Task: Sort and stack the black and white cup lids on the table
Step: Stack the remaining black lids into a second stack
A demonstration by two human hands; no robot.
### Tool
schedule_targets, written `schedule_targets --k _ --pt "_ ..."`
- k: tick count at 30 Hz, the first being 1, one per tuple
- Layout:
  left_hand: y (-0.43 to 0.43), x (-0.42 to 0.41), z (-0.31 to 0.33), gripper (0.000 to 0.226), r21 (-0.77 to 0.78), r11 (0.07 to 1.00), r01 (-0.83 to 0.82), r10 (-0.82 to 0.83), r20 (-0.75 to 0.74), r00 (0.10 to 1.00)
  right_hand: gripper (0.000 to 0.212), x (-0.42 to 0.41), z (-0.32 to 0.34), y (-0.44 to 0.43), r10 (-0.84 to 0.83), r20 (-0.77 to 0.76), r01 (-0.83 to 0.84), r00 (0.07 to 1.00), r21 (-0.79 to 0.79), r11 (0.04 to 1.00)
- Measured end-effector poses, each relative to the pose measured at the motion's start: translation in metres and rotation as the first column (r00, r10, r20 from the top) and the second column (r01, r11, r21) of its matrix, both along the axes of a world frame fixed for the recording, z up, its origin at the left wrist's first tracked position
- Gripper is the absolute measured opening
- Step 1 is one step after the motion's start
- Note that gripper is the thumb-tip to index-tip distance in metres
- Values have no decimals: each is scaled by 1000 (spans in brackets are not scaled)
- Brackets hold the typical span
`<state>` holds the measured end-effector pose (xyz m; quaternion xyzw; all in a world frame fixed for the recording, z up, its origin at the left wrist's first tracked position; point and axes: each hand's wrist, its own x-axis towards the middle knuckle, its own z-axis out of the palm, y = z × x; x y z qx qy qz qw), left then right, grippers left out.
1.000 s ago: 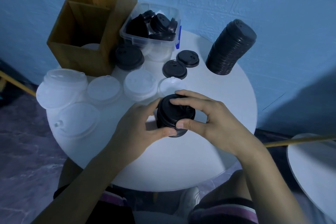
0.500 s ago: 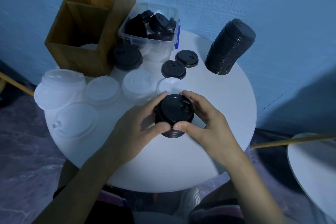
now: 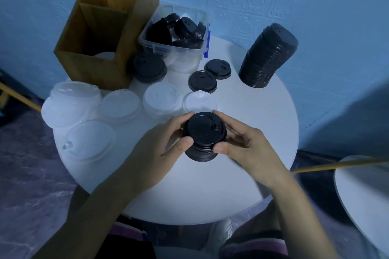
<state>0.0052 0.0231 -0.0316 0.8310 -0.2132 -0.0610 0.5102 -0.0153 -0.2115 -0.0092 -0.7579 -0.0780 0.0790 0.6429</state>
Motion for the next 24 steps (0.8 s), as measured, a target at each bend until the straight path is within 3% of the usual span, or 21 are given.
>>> schedule_targets --k 4,10,13,15,19,21,24 --pt "-2 -4 0 70 44 997 -66 64 37 997 66 0 -5 11 -15 5 15 1000 42 999" --pt "0 -7 4 66 -7 994 -112 112 42 993 50 21 13 -5 124 -23 -125 992 -36 992" --pt "1 -7 4 67 6 989 -148 148 12 989 32 57 10 -12 -125 126 141 984 -133 981" --pt "1 -8 3 67 20 989 -150 149 11 989 30 86 4 -9 -198 265 272 944 -279 921" --pt "2 -8 3 67 17 988 -154 154 17 988 43 130 -7 -2 60 403 251 913 -672 697" --pt "4 -9 4 67 9 989 -148 148 13 989 42 132 -6 -2 90 398 262 913 -741 618" --pt "6 -10 4 67 0 993 -116 116 -3 993 31 113 -4 -14 31 415 302 909 -710 637"
